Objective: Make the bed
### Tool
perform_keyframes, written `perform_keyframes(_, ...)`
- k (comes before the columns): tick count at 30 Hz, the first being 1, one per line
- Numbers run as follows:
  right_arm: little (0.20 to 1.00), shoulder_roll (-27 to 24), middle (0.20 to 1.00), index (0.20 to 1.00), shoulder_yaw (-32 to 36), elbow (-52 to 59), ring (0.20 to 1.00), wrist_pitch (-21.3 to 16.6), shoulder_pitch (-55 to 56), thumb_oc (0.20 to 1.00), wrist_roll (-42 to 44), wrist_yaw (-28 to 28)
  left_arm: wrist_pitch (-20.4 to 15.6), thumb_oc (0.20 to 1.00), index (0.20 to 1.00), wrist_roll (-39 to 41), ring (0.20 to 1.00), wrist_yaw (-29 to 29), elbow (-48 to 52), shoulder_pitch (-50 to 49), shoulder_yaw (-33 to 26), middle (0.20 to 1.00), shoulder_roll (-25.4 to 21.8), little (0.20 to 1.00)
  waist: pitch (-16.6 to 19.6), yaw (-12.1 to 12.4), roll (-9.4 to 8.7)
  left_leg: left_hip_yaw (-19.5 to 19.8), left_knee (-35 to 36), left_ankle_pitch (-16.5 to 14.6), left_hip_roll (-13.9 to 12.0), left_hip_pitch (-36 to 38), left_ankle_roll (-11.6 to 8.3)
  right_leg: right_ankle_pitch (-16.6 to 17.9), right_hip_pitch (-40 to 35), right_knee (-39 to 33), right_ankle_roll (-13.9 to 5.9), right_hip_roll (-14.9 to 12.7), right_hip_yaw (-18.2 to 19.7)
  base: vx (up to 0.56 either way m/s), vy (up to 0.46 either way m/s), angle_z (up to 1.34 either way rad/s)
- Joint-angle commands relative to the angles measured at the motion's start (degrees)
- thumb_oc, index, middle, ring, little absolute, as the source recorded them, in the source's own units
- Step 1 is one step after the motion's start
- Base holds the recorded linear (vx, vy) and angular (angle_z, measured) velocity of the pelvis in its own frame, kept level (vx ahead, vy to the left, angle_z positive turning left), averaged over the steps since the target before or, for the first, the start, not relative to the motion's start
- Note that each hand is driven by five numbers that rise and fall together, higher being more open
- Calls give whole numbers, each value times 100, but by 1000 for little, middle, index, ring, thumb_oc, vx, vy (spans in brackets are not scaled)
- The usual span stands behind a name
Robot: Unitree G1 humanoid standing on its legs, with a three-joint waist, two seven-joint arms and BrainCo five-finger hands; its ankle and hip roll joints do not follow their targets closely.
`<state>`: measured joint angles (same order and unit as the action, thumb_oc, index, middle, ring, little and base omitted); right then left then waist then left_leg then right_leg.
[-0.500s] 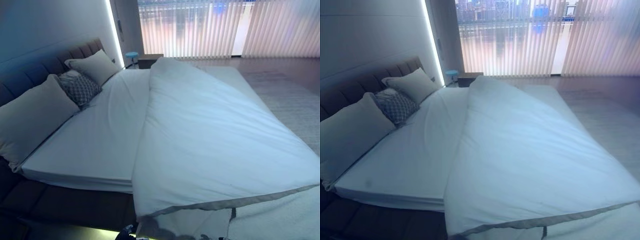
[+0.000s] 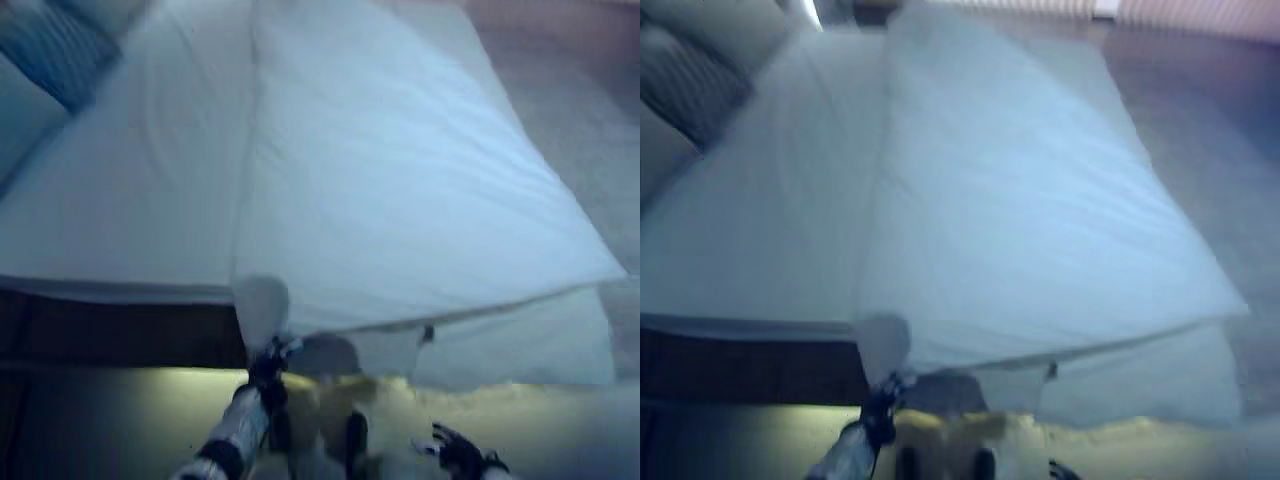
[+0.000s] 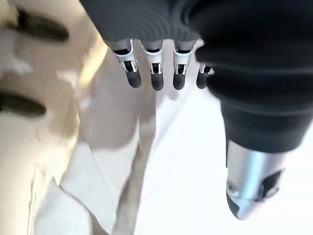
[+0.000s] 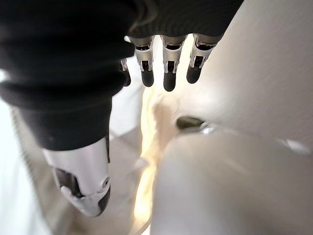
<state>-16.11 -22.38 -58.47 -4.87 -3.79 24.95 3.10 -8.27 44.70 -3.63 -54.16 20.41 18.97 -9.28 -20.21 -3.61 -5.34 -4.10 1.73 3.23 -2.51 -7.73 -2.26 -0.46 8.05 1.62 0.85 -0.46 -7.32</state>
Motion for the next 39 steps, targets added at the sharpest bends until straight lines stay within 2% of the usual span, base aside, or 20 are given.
perform_keyframes(1,1000,1,1000,1000,-134,581,1000,-280,-53,1000,381,-214,-317,1000,1000,739,1000,-162,-141,493,-104,1000,407,1000,-116,-169,-232,-105,-359,-406,171,-361,86,99,691,333,-749,-271,199,-222,-65,-7)
perform_keyframes(3,1000,1,1000,1000,-134,581,1000,-279,-54,1000,381,-214,-317,1000,1000,739,1000,-162,-142,493,-105,1000,407,1000,-103,-174,-231,-104,-365,-406,172,-379,86,98,707,339,-749,-272,198,-93,-44,-4)
perform_keyframes(6,1000,11,1000,1000,-181,872,1000,-331,-75,1000,514,-325,-386,1000,1000,1353,1000,-258,-66,802,-273,1000,589,1000,-142,-335,-278,-85,-514,-333,166,-852,42,124,1168,469,-759,-242,188,-110,-73,-4)
perform_keyframes(8,1000,-11,1000,1000,-157,880,1000,-405,-169,1000,648,-449,-448,1000,1000,1844,1000,-274,-9,1019,-354,1000,820,1000,-302,-436,-272,-57,-950,-406,169,-1289,24,61,1571,789,-734,-243,201,-128,-54,1)
perform_keyframes(16,1000,-74,1000,1000,-36,1350,1000,-510,-372,1000,813,-702,-611,1000,1000,2721,1000,-393,283,1362,-561,1000,1168,1000,-394,-629,-220,-141,-1710,-657,135,-2138,-9,-117,2415,1534,-774,-389,212,-31,-4,0)
perform_keyframes(22,1000,-148,1000,1000,38,1669,1000,-624,-463,1000,926,-793,-636,1000,1000,2842,1000,-420,315,1642,-538,1000,1314,1000,-389,-741,-195,-189,-1924,-749,86,-2495,-40,-167,2770,1716,-768,-423,242,11,6,-5)
perform_keyframes(30,1000,-109,1000,1000,28,1736,1000,-709,-542,1000,980,-829,-570,1000,1000,2941,1000,-378,406,1433,-299,1000,1394,1000,-387,-725,-135,-207,-1903,-754,101,-2610,-29,-150,2927,1689,-742,-415,289,11,2,-2)
perform_keyframes(35,1000,-95,1000,1000,-21,1866,1000,-747,-569,1000,1019,-838,-582,1000,1000,3170,1000,-341,385,1445,-311,1000,1477,1000,-440,-727,-163,-252,-1979,-797,75,-2688,-38,-159,3008,1718,-733,-403,348,0,0,0)
perform_keyframes(39,1000,-90,1000,1000,-41,1975,1000,-812,-590,1000,1053,-884,-725,1000,1000,3317,1000,-358,422,1693,-428,1000,1530,1000,-432,-776,-225,-259,-2009,-798,48,-2821,-41,-142,3131,1698,-721,-378,366,0,0,0)
